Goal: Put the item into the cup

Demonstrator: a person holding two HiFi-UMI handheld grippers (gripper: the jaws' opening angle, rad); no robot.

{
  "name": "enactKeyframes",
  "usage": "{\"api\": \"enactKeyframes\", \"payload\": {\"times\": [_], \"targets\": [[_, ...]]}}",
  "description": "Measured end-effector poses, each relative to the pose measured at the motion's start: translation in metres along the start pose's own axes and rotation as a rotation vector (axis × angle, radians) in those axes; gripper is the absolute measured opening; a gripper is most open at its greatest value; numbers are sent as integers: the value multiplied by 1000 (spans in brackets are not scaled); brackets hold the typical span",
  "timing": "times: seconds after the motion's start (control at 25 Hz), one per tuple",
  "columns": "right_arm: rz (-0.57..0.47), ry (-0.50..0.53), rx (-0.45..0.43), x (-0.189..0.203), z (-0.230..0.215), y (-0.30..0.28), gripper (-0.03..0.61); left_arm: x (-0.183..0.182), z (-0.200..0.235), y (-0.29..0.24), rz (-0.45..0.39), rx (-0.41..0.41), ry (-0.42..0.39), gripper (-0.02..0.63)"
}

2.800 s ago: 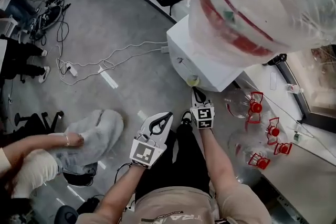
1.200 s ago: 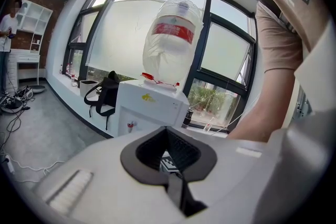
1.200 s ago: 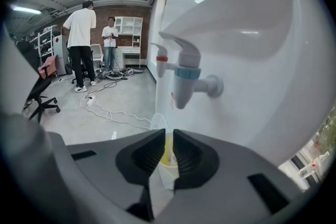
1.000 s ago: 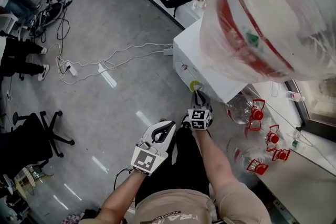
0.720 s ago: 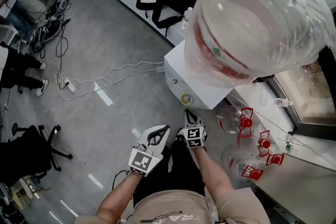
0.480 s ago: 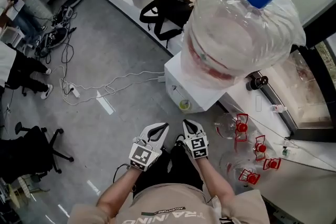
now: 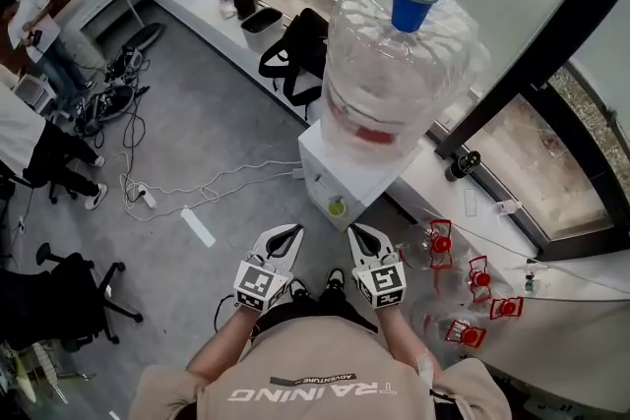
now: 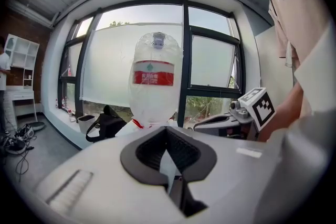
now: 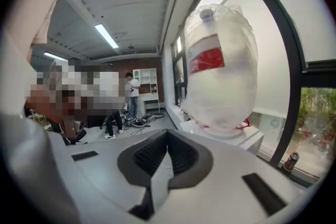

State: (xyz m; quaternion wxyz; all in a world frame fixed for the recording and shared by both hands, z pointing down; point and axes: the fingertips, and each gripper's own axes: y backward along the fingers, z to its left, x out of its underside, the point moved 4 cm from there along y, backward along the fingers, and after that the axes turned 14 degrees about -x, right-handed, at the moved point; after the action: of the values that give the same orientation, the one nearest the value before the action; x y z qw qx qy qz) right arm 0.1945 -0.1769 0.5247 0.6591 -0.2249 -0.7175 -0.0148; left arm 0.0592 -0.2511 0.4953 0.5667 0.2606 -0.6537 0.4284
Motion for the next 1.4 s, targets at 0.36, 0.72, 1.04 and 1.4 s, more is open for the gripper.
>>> {"api": "enactKeyframes", "payload": {"times": [0.36,0.72,1.04,1.4], "targets": [[-147,73,-52,-70,8,17,12,-40,16,19,-80,-64,-21,7],[-192,134,-60,-97,15,21,12,-38,24,33,-96,-102,-4,6],[-207,172,-74,-108,22,20,11,-53,40,33,-127,-107,0,8],[-164,172,-70,-89,16,26,12,-46,24,17,-102,-53,0,6]]}}
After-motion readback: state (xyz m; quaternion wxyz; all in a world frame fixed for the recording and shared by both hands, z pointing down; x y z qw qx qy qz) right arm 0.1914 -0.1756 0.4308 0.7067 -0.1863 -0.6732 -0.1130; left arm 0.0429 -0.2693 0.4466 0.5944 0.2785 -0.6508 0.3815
